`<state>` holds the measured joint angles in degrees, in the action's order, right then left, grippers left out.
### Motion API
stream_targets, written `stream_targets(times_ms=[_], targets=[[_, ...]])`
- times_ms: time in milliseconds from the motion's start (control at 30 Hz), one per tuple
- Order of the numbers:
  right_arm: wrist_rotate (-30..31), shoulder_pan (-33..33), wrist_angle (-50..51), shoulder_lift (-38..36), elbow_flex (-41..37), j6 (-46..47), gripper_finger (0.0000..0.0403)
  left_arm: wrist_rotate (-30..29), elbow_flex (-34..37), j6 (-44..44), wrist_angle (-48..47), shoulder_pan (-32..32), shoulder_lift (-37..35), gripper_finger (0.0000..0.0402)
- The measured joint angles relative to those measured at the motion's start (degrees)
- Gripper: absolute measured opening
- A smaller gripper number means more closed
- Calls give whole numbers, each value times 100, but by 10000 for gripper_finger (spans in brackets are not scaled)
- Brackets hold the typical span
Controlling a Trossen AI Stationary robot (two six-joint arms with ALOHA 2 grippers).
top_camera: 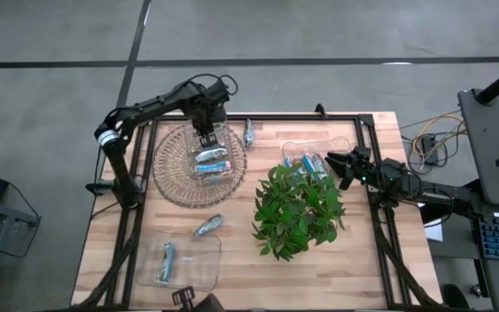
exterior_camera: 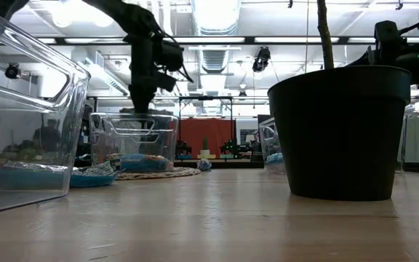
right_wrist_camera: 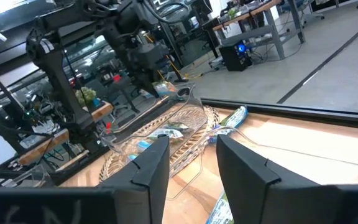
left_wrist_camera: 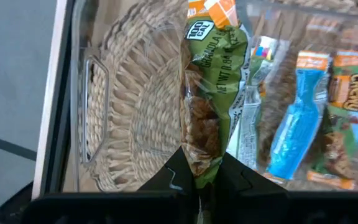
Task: Pick and place Granola Bars by type
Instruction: Put the yellow granola bar into the top left transparent bin
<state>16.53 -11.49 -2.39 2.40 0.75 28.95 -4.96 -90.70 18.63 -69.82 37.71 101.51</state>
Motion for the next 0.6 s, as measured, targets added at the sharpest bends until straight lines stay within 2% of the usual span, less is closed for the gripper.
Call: stream_targets(times_ms=[600], targets=[[0,-2,2,10,0,0,132,137,31,853,400,443,706,9]])
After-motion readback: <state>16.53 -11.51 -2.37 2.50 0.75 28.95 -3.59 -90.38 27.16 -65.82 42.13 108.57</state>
